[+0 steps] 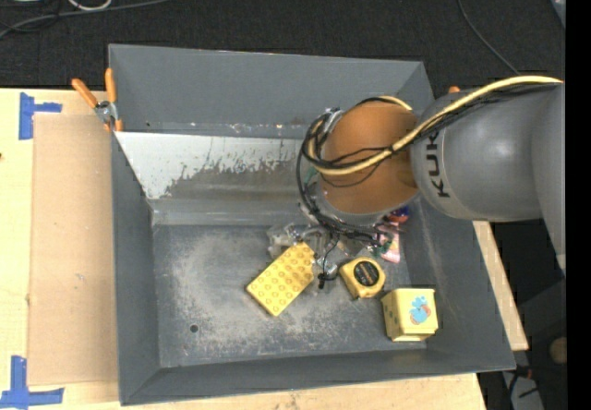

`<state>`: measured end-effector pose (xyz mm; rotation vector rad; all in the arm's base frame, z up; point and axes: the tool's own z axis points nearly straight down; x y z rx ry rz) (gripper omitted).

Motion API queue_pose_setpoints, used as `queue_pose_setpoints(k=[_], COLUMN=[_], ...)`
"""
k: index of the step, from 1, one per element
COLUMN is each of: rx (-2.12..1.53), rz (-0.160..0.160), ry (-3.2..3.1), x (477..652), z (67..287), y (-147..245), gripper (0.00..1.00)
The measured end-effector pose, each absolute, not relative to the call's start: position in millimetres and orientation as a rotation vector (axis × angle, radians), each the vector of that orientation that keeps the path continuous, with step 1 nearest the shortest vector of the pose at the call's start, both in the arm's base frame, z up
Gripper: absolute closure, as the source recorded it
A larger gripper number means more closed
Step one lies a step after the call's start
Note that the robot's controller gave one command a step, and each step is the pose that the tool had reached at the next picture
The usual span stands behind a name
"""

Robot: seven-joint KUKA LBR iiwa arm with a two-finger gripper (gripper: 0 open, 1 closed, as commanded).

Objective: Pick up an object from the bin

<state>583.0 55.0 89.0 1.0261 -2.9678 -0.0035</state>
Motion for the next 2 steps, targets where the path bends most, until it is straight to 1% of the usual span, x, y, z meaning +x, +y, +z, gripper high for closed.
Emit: queue_pose_setpoints(k=[2], rx=[1.018], rz=[-0.006], ry=[-2.972], x=[583.0], z=[147], y=[57], gripper=[1.00])
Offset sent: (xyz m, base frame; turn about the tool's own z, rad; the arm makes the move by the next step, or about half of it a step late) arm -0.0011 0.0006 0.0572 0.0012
